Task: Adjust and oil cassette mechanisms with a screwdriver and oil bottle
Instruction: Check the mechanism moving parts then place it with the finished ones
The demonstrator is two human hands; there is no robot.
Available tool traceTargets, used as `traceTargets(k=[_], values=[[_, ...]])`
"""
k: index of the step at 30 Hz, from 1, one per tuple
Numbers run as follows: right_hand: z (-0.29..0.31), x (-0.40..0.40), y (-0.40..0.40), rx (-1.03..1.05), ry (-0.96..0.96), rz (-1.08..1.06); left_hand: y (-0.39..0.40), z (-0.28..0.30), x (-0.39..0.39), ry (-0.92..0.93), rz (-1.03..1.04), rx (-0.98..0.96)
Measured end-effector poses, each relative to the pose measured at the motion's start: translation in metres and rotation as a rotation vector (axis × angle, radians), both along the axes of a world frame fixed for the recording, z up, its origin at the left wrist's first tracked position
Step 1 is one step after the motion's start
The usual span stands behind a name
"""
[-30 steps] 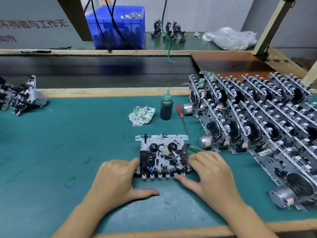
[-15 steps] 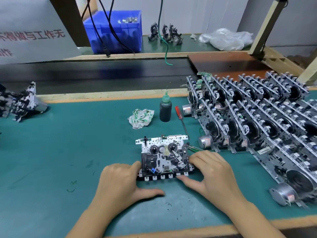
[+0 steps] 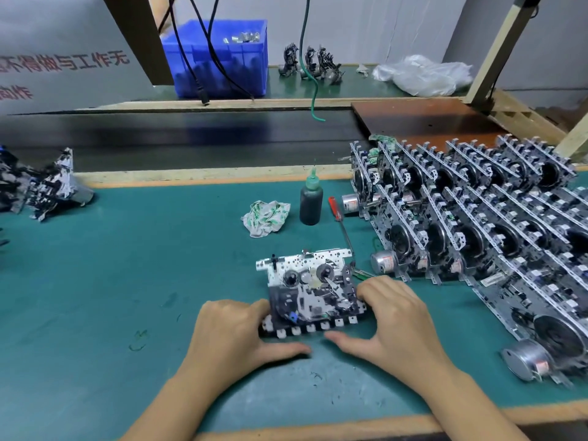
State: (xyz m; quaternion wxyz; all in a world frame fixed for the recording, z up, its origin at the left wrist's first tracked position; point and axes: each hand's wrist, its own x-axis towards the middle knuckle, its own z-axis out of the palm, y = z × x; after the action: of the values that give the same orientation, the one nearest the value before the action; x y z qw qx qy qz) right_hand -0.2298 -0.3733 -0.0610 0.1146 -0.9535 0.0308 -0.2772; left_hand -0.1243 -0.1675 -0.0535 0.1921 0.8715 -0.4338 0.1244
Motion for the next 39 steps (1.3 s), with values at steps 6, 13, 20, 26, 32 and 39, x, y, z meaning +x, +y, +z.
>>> traceTargets(k=[6, 13, 20, 26, 32, 39], values=[[0.001, -0.001, -0.001, -0.012, 0.009, 0.013, 0.001, 0.003, -0.003, -0.022, -0.008, -0.017], [0.013, -0.001, 0.002, 0.114, 0.072, 0.068, 0.006, 0.014, 0.001, 0.116, 0.011, -0.050], [0.040, 0.011, 0.017, 0.986, 0.137, 0.022, 0.001, 0.030, 0.001, 0.509, 0.132, -0.523], [0.040, 0.020, 0.017, 0.974, 0.176, -0.090, -0.010, 0.032, 0.001, 0.725, 0.248, -0.534], [0.042, 0.018, 0.010, 0.844, 0.335, -0.107, -0.008, 0.031, 0.000, 0.730, 0.260, -0.492], [0.034, 0.008, -0.008, 0.885, 0.194, -0.054, 0.001, 0.041, -0.004, 0.284, 0.342, -0.370]])
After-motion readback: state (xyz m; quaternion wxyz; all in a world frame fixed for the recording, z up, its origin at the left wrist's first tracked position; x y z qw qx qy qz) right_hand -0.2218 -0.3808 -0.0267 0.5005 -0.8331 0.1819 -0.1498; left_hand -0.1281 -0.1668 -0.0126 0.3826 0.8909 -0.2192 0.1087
